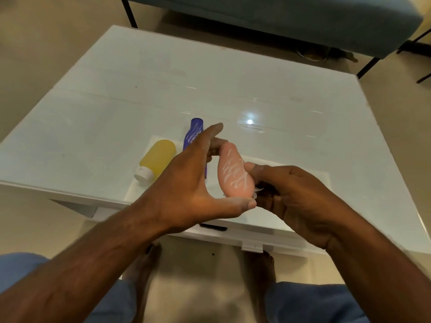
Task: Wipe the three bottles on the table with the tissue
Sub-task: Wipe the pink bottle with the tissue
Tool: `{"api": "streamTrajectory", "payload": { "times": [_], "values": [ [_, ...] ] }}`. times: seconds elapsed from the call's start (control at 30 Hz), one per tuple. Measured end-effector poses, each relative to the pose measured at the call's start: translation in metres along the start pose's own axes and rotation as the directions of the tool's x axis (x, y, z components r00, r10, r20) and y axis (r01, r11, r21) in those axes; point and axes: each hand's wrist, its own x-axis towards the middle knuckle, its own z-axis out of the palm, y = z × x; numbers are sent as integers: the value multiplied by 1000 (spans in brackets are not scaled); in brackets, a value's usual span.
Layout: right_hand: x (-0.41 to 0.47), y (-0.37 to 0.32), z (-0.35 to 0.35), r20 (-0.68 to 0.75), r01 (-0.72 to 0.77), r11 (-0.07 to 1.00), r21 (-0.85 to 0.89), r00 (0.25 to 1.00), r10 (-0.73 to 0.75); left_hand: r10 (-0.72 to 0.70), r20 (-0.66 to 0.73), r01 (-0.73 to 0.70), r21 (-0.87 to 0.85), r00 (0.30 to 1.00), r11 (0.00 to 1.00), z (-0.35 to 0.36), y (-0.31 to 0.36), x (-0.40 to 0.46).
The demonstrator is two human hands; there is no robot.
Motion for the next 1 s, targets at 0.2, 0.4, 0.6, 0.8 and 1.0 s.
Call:
{"api": "streamTrajectory", "payload": {
  "times": [0.2, 0.4, 0.6, 0.8, 1.0],
  "values": [
    [-2, -1, -6, -204, 265, 886, -381, 910, -361, 48, 67, -59, 172, 997, 983, -2, -1, -4],
    [-3, 6, -1, -33, 564, 642, -519, 738, -674, 120, 138, -147, 205, 983, 968, 6, 2, -7],
    [-11, 10, 3, 206, 691, 424, -585, 633, -746, 151, -35, -140, 224, 988, 965, -9, 3, -1],
    [-3, 6, -3, 45, 681, 477, -556, 598, -801, 199, 112, -216, 166, 974, 962, 4, 9, -11],
    [-13, 11, 2, 170, 690, 415, -593, 611, -773, 176, 0, -171, 245, 984, 954, -7, 8, -6]
  ]
}}
